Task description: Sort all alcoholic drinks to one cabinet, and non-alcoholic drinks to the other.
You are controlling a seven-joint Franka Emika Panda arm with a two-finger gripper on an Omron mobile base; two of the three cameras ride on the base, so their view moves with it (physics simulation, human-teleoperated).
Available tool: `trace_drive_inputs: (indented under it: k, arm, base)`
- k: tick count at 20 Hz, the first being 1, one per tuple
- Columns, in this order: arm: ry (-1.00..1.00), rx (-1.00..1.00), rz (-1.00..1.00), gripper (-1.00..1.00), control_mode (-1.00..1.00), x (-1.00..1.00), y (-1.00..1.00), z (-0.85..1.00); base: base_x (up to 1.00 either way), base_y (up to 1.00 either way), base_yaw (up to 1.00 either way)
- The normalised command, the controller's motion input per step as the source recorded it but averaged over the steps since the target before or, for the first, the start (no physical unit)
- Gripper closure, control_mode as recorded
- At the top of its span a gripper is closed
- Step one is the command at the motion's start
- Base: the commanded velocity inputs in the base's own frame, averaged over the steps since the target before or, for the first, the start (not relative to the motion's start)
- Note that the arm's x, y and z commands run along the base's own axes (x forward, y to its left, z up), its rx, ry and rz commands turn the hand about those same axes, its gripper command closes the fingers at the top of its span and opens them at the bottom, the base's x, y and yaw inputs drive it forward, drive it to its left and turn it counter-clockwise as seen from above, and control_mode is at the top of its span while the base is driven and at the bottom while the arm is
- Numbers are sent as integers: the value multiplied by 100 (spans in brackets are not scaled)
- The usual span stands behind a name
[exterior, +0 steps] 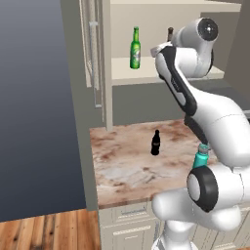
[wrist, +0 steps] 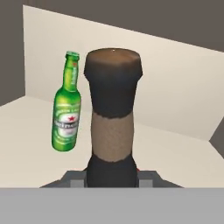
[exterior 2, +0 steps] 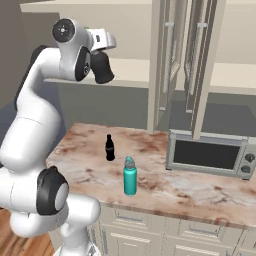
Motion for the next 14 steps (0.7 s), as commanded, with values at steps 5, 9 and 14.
trace_drive_inputs:
  k: [5, 9, 14]
  arm:
    - [0, 6, 0, 100, -100, 81, -17, 4]
    - [0, 1, 0, 100, -100, 90, -26, -4]
    - [0, 0, 0, 100, -100, 89, -21, -15]
  base:
    - [0, 0, 0]
    - [0, 0, 0]
    - [0, 0, 0]
